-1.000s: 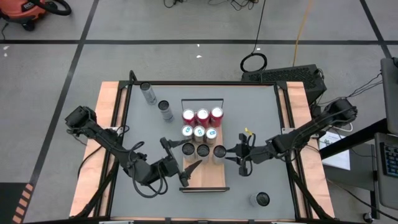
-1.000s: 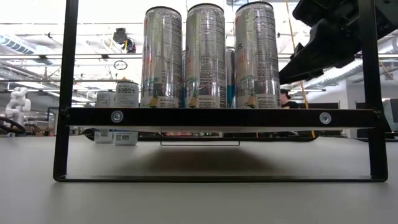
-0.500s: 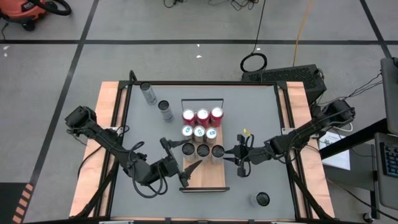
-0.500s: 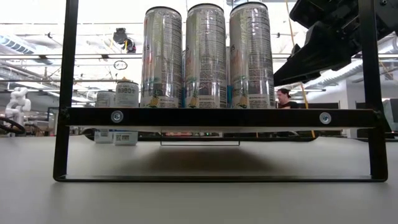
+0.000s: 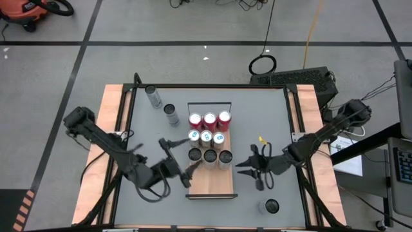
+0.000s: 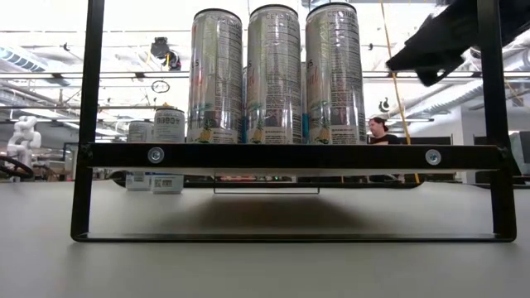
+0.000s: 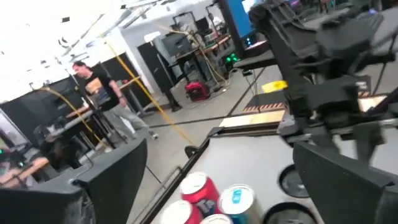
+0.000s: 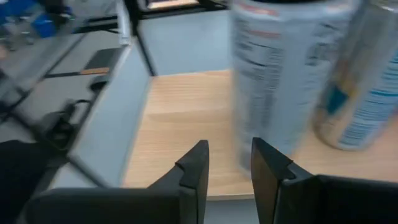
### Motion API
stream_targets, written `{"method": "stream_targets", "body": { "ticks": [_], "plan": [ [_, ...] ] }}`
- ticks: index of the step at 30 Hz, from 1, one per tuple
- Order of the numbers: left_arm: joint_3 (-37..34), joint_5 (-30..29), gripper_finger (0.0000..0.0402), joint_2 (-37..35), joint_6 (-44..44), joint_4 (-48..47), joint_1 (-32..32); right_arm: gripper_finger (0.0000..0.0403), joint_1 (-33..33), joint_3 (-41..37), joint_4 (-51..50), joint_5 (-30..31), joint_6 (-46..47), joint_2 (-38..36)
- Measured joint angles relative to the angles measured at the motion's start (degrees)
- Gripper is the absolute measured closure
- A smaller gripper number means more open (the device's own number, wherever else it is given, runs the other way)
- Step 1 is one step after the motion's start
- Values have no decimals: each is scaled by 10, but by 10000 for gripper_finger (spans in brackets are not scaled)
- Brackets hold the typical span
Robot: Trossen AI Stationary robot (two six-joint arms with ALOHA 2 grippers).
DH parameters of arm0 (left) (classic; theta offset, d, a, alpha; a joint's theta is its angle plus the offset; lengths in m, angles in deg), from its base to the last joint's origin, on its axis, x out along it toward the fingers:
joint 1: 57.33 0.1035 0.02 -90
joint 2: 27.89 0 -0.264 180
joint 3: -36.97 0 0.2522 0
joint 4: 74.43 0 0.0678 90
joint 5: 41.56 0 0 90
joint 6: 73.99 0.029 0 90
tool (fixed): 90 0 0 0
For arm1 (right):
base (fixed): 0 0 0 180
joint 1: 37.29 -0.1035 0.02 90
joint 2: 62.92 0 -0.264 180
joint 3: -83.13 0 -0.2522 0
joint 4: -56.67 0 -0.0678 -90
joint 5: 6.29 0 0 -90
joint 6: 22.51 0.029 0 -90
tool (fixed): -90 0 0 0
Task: Place canned beverage on shelf
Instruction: Put the white-yellow soda can aligned with the other white-yellow soda cans on the shelf
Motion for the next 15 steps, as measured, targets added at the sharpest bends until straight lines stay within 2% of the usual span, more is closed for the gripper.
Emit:
{"method": "stream_targets", "body": {
  "ticks": [2, 4, 9, 11, 15],
  "plan": [
    [0, 7, 4, -39, -31, -58, 2, 339, -17, 0, 1, 1, -2, -7],
    [0, 38, 4, -86, -84, -152, 15, 339, -34, 0, 1, 7, -10, -11],
    [0, 223, 4, -186, -262, -426, 123, 339, -60, 0, 1, 44, -54, -12],
    [-4, 229, 4, -202, -287, -492, 167, 339, -63, 0, 1, 47, -74, -12],
    [-12, 202, 7, -223, -290, -576, 229, 339, -63, 0, 1, 48, -103, -12]
  ]
}}
